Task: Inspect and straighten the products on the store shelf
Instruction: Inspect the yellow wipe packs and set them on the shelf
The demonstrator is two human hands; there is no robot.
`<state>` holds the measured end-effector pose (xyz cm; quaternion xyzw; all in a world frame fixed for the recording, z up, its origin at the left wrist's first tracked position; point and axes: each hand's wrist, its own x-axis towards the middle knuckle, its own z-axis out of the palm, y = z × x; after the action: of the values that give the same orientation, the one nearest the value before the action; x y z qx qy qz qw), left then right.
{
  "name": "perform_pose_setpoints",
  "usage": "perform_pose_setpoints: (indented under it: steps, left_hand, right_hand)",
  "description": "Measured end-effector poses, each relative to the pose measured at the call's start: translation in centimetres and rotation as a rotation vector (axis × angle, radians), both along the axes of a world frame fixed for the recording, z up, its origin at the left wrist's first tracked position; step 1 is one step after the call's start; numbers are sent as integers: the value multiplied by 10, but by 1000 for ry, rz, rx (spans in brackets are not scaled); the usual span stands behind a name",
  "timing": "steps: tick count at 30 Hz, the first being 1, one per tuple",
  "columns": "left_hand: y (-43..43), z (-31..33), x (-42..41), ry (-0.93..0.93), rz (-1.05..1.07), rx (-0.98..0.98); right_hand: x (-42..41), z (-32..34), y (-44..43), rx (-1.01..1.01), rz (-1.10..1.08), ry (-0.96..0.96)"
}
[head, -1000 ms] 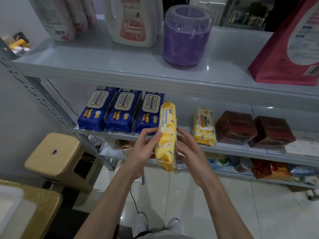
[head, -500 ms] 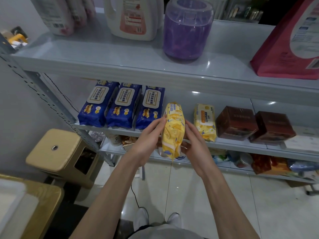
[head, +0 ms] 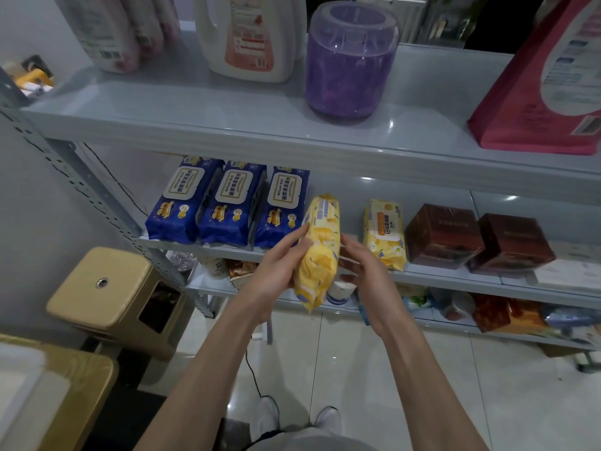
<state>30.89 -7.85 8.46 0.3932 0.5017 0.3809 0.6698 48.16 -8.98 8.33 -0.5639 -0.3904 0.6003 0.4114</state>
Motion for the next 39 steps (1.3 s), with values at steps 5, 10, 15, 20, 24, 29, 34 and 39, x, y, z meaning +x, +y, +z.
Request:
perform_pose_setpoints:
  steps: [5,10,15,20,24,29,34,39]
  left_hand:
    - [-7,-7,1,130,37,180]
    - [-5,-7,9,218,136,257]
    - [1,-7,8,177,118,81]
    - [-4,-7,-2,83,86,114]
    - [-6,-8,-3,77,109,194]
    - [-7,-12,-5,131,111,284]
    - [-7,-16,-5,150,119,323]
    - [-6,-17,-5,141,115,336]
  right_hand:
    - [3,2,4,-35,-73,51]
    - [3,-11,2,-49,-179,71]
    - [11,-15,-3,11,-119,131]
    - [17,-24,-5,63,-94,178]
    - [18,-30,-3,83,-111,158]
    - [19,-32,-3,147,-105,104]
    - [18,-35,-4,159,-110,125]
    - [15,-34,-4,164,-120,130]
